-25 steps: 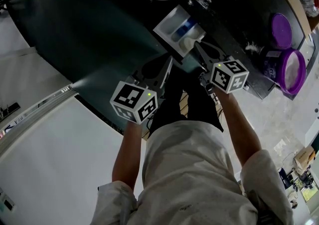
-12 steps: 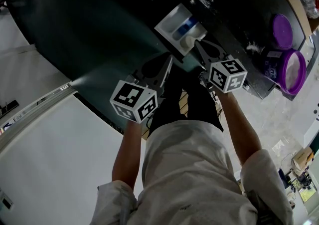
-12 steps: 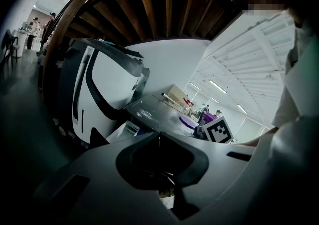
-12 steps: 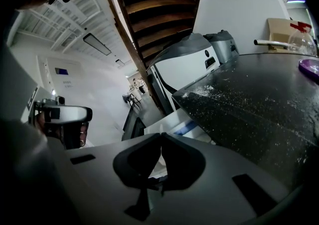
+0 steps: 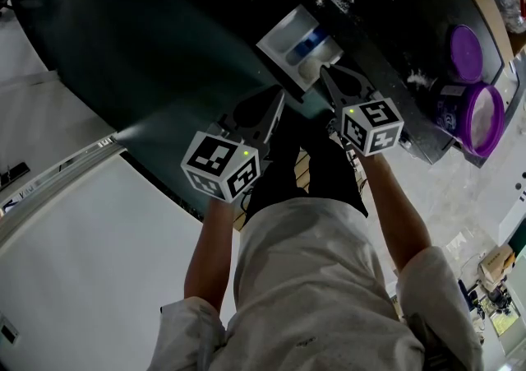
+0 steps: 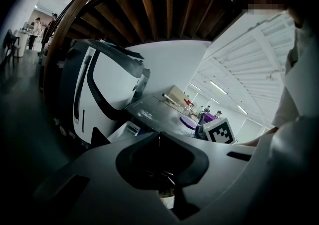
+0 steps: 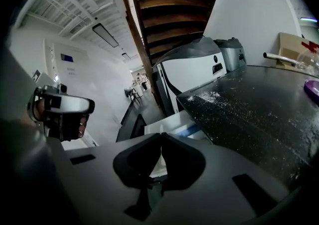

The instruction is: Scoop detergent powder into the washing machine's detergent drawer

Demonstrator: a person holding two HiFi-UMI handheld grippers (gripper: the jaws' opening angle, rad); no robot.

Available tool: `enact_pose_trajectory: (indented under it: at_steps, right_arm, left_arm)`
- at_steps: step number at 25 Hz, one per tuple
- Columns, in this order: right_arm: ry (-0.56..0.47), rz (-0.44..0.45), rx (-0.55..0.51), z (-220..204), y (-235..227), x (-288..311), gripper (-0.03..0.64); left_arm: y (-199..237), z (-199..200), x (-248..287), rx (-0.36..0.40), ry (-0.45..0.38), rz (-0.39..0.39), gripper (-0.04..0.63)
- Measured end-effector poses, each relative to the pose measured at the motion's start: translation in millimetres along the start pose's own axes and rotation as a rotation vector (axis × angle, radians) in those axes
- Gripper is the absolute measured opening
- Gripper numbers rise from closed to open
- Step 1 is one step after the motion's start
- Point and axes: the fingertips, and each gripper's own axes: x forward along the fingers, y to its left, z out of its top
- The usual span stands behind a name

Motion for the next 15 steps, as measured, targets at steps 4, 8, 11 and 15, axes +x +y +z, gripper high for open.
enact_pose_trajectory:
  at_steps: [4,8,11,15]
  right_arm:
    - [0.001,-0.004,-0.020,0.9,0.9,0.3,0.011]
    - [0.002,-0.017,-0.059,2.3,2.0,0.5,0.011]
    - [0.005,-0.026,-0.089,2.7,3.2,-0.4,0.011]
    - [0.009,-0.039,-0.128,3.8,4.2,-0.8,0.011]
  left_arm:
    - [0.1,-0.1,-0.8,-0.001,-0.004,-0.001,0.021]
    - [0.6,-0.4,-2.3,-0.003,-0.007,-0.002,0.021]
    - [1.0,0.0,-3.8,-0.003,-0.010,-0.001,0.021]
    - [1.7,0.6,-5.4,-0.004,-0.014,0.000,0.021]
